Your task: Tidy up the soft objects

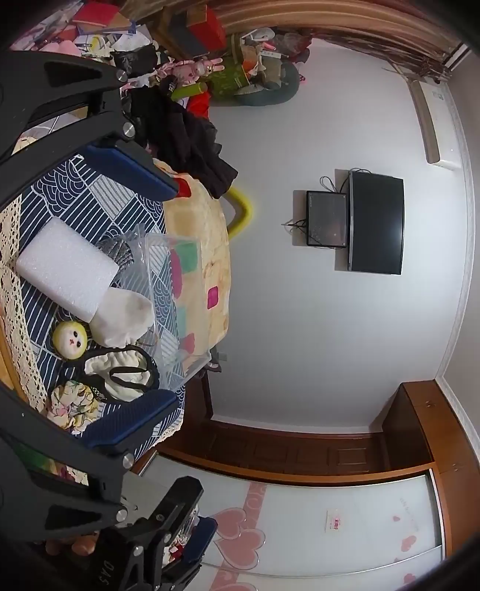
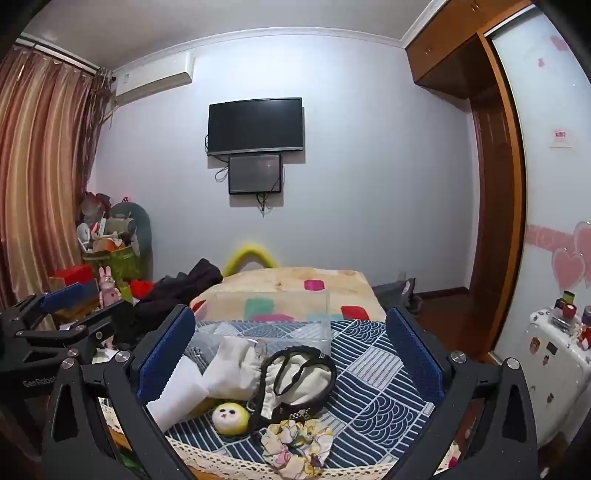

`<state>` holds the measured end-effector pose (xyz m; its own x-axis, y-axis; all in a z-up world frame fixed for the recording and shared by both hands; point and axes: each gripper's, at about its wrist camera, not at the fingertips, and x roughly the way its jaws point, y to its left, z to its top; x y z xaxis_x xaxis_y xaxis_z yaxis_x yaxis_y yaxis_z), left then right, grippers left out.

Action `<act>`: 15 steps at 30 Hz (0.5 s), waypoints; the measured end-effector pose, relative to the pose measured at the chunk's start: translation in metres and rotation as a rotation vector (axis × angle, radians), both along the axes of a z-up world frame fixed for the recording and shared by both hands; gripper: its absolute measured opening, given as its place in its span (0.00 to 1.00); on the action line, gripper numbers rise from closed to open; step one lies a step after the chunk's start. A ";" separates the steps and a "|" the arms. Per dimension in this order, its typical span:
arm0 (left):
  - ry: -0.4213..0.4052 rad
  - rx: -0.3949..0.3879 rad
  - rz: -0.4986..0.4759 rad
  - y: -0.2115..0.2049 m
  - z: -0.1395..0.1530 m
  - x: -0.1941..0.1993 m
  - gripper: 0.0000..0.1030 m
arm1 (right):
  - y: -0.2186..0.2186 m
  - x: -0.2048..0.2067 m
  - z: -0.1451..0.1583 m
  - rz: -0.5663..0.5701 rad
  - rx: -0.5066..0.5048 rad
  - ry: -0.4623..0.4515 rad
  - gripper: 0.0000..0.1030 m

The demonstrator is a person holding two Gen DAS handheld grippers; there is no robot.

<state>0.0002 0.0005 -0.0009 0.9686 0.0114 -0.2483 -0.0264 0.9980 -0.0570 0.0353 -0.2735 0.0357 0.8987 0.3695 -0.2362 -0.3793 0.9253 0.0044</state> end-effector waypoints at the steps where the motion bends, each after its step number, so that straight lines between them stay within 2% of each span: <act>1: 0.000 -0.001 -0.001 0.000 0.000 0.000 1.00 | -0.003 0.000 0.002 -0.006 0.011 0.000 1.00; 15: -0.003 -0.013 0.000 0.001 0.001 -0.002 1.00 | -0.002 -0.011 0.007 0.006 0.028 -0.025 1.00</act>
